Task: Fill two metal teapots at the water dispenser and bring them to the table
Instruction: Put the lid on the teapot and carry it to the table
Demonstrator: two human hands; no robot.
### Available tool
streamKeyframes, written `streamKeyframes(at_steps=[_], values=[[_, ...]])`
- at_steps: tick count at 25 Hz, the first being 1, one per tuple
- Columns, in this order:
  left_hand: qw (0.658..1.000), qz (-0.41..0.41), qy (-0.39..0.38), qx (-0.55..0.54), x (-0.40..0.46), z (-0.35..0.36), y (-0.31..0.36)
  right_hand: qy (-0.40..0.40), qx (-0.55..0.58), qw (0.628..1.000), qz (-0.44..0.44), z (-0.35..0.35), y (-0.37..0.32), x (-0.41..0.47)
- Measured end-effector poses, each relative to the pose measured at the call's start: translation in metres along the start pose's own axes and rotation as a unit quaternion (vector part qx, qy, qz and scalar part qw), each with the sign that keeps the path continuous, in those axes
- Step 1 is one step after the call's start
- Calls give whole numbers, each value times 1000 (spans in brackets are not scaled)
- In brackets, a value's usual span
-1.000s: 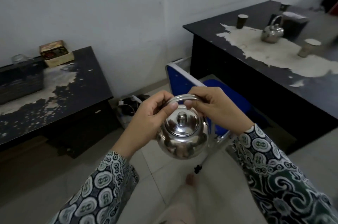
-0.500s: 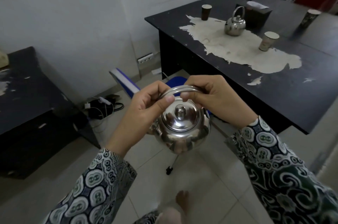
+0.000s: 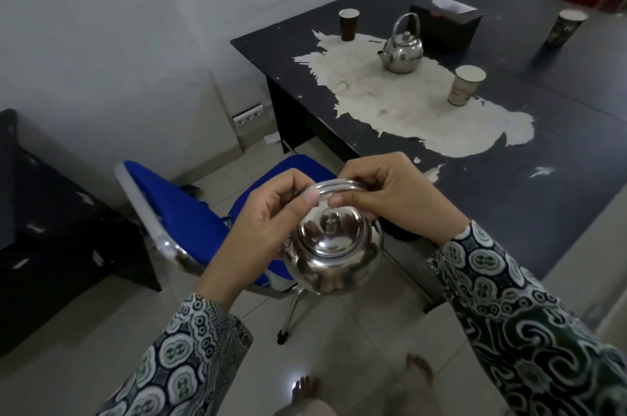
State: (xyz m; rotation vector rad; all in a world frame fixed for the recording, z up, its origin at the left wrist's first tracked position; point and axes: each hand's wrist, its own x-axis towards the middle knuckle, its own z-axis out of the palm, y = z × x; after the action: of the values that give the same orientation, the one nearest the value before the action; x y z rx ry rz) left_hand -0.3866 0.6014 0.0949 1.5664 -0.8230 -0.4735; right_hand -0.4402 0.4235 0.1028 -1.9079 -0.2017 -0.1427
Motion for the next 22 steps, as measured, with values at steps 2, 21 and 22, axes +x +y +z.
streamKeyframes(at_steps=[2, 21, 22], values=[[999, -19, 41, 3, 20, 30, -4, -51, -7, 999, 7, -32, 14, -2], [992, -13, 120, 42, 246, 163, -24, -275, 192, 922, 196, -277, 87, 39], [991, -19, 124, 42, 258, 164, -24, -283, 191, 919, 197, -286, 90, 44]])
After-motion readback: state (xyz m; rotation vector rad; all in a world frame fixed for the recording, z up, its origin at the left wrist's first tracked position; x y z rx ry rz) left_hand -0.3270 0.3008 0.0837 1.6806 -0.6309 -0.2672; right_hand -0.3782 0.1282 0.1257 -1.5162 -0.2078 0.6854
